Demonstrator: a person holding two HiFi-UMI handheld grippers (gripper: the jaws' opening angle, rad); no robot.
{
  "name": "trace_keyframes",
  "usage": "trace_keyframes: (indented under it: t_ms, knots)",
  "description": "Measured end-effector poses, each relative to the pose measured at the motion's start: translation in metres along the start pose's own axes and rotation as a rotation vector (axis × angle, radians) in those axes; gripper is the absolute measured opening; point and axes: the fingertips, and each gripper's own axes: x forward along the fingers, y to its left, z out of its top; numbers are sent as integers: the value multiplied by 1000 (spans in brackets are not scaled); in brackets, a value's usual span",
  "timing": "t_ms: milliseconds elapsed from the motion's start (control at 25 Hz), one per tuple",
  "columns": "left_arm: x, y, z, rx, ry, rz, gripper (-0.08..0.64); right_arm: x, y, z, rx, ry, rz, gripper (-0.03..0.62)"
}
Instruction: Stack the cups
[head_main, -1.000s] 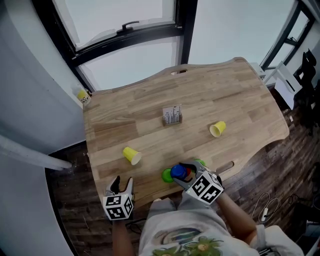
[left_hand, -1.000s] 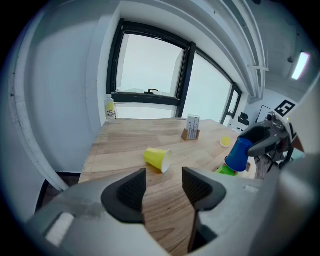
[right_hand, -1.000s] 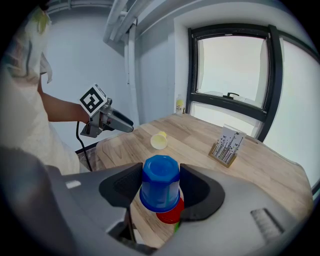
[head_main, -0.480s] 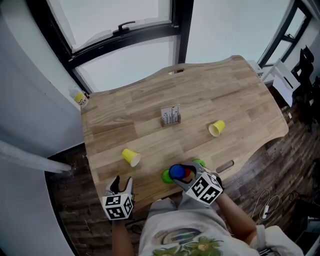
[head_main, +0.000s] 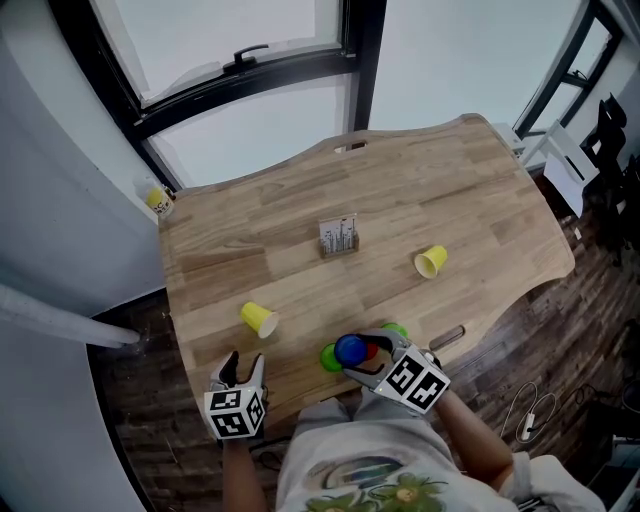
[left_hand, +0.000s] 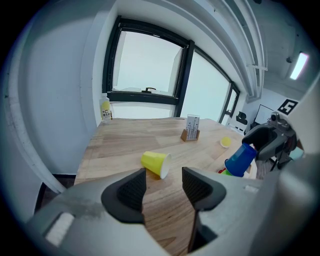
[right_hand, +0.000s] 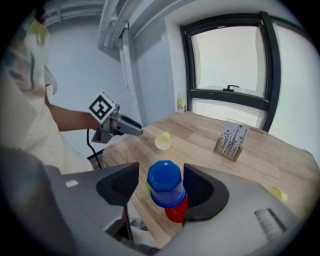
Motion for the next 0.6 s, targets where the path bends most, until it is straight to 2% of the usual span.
trace_keyframes:
  t_ms: [200, 320, 520, 600]
  knots:
    - [-1, 1, 8, -18, -16, 16, 239, -25, -8, 43, 105, -109, 84, 282]
    - [-6, 3, 10, -37, -29, 36, 239, -37, -18, 75, 134, -152, 113, 282]
    - [-15, 9, 6, -71, -50, 68, 238, -36, -31, 122, 138, -150, 158, 282]
    - [-21, 12, 3, -85, -58, 80, 238, -33, -34, 135, 121, -141, 151, 282]
